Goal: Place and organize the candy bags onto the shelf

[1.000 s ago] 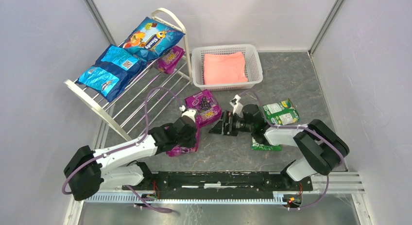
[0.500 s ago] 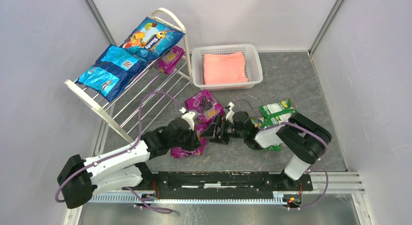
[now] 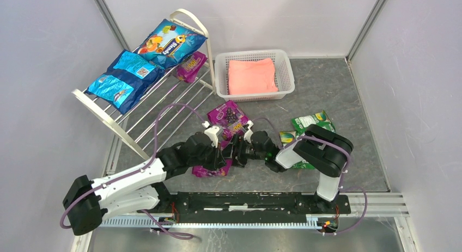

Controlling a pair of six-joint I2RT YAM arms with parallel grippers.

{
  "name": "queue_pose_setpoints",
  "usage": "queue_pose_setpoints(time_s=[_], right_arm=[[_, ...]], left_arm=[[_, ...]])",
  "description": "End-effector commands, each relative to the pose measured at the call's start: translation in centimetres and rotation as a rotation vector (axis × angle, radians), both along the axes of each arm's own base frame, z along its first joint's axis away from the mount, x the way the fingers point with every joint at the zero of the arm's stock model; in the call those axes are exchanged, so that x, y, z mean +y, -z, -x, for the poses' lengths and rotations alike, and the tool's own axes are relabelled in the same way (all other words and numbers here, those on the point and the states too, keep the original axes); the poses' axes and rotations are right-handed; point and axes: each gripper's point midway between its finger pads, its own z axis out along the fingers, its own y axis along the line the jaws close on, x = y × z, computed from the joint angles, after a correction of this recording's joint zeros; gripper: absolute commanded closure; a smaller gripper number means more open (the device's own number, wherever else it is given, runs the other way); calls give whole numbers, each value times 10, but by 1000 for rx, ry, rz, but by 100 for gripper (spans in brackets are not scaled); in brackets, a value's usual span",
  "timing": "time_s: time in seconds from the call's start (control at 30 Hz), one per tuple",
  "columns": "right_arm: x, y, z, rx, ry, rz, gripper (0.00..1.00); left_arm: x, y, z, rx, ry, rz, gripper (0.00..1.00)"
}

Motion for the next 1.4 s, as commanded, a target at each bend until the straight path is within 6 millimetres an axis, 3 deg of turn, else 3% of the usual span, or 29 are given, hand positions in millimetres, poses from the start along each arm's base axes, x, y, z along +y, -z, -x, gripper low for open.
queue_pose_setpoints(time_s=[0.0,0.13,0.2,0.33,0.47,0.63,0.9,1.03,1.17,1.2,1.37], right_arm=[[15,-12,2,-3,3,-70,25],[15,-14,7,11,10,-92,41],[14,-17,8,14,16,-102,42],[11,-19,7,4,31,-96,48],[9,-16,8,8,29,-87,53],[7,-17,12,-2,17,-89,56],[3,-41,18,-14,5,-133,61],[10,-72,14,-11,17,-206,62],[25,-108,4,-41,28,-269,64],[40,-133,-7,-74,36,-297,64],[64,-188,-34,-145,86,-362,65]], left_arm=[[-19,-31,-11,-71,15,108,98],[-19,-31,-9,-63,0,128,90],[-18,-31,-8,-59,0,129,83],[-15,-37,-6,-62,-2,131,61],[-11,-57,-2,-79,5,158,40],[2,-113,-1,-156,-16,204,24],[42,-234,17,-373,-9,323,7],[71,-296,25,-523,-19,351,2],[91,-337,31,-624,-37,384,0],[100,-353,35,-664,-41,402,0],[115,-372,41,-727,-58,427,0]])
